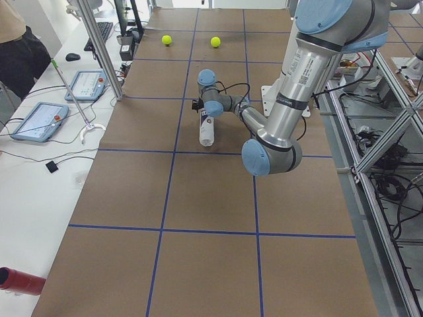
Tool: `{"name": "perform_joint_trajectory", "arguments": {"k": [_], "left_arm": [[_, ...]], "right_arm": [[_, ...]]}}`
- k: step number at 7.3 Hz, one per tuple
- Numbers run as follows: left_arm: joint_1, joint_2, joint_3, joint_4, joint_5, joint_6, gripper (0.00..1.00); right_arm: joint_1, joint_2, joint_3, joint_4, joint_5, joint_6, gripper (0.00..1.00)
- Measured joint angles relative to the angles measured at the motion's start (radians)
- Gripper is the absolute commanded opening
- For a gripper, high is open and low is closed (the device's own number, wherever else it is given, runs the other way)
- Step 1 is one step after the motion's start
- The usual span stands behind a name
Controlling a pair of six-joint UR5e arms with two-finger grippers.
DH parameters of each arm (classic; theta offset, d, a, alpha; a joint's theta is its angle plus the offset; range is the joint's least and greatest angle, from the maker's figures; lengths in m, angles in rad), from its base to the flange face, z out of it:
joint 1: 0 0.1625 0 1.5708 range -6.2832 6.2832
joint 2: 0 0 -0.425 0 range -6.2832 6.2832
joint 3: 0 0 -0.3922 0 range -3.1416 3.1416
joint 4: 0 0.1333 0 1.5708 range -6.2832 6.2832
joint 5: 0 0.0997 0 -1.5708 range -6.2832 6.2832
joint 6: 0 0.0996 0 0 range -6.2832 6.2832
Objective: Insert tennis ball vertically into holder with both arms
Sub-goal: 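Close the left gripper on the can's open end, then lift the can with the left gripper and rotate it upright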
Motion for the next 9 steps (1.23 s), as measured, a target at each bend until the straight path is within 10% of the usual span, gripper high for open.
{"name": "perform_joint_trajectory", "arguments": {"k": [3,5,9], "left_arm": [[0.023,0.000,0.019,0.000,0.004,-0.004,0.99],[0.029,-0.002,0.027,0.001,0.004,-0.005,0.54],[0.030,-0.014,-0.004,0.002,-0.012,-0.004,0.50]], "right_arm": [[0.000,-0.001,0.000,0.000,0.000,0.000,0.99],[0.000,-0.002,0.001,0.000,0.000,0.000,0.99],[0.000,-0.003,0.000,0.000,0.000,0.000,0.99]]}}
